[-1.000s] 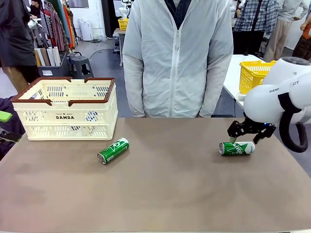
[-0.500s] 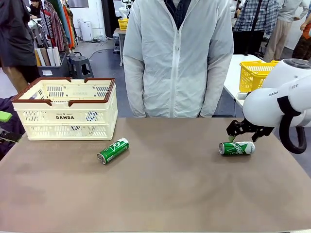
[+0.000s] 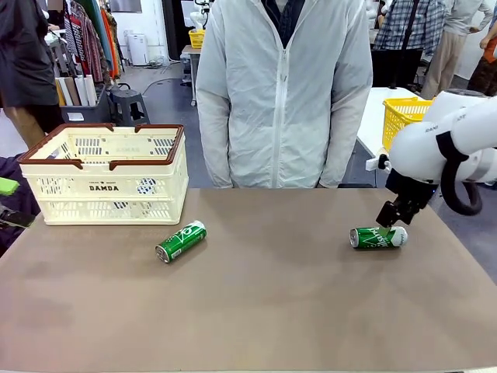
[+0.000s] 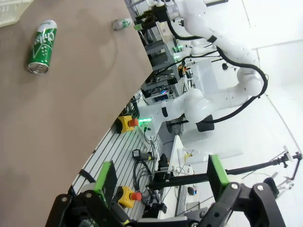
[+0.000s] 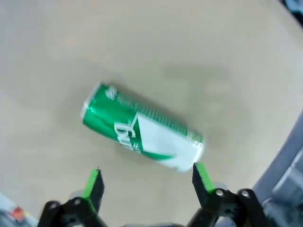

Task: Place the drinks into the Shopping basket.
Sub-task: Pick up one drink and place it into the Shopping basket.

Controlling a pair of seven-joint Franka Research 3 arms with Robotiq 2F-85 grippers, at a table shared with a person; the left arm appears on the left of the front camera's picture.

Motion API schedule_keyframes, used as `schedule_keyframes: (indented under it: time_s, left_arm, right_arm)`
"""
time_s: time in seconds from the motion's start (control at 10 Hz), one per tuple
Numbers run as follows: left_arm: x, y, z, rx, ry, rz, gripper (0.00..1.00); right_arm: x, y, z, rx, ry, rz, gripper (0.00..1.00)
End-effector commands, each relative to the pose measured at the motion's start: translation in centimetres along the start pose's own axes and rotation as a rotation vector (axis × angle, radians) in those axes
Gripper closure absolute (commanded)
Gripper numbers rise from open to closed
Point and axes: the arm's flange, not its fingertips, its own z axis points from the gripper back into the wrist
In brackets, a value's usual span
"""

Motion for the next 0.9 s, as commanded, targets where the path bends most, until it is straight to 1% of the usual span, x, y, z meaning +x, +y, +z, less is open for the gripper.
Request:
schedule_keyframes:
  time_s: [0.0,0.1,0.2,0.3,0.4,0.5,0.6,0.7,0.8]
  left_arm:
    - [-0.2,-0.3,0.1,-0.002,0.006,0.009,0.00]
    - [-0.2,-0.3,0.1,-0.002,0.006,0.009,0.00]
    - [-0.2,-0.3,0.1,-0.002,0.006,0.009,0.00]
    - [-0.2,-0.3,0.1,-0.002,0.006,0.009,0.00]
    - [-0.2,-0.3,0.1,-0.002,0.006,0.009,0.00]
    - [-0.2,-0.3,0.1,-0.002,0.006,0.009,0.00]
    - [-0.2,-0.3,0.1,-0.002,0.006,0.009,0.00]
    - [-0.2,-0.3,0.1,-0.002,0.006,0.009,0.00]
    - [-0.2,-0.3,0.1,-0.002,0.006,0.009,0.00]
  right_arm:
    - [1.4,-1.7,-0.1,0.079,-0.167,0.500,0.00]
    - [1.5,-1.2,-0.6,0.109,-0.265,0.622,0.00]
    - [1.4,-1.0,-1.2,0.124,-0.287,0.705,0.00]
    - [1.1,-0.9,-2.0,0.153,-0.163,0.820,0.00]
    - [0.5,-0.8,-2.1,0.239,-0.084,0.936,0.00]
    - [0.3,-1.0,-1.3,0.272,-0.118,0.976,0.00]
    - [0.1,-1.1,-0.7,0.273,-0.134,0.992,0.00]
    - [0.3,-0.9,-1.2,0.252,-0.108,0.985,0.00]
    - [0.7,-0.7,-2.0,0.213,-0.090,0.932,0.00]
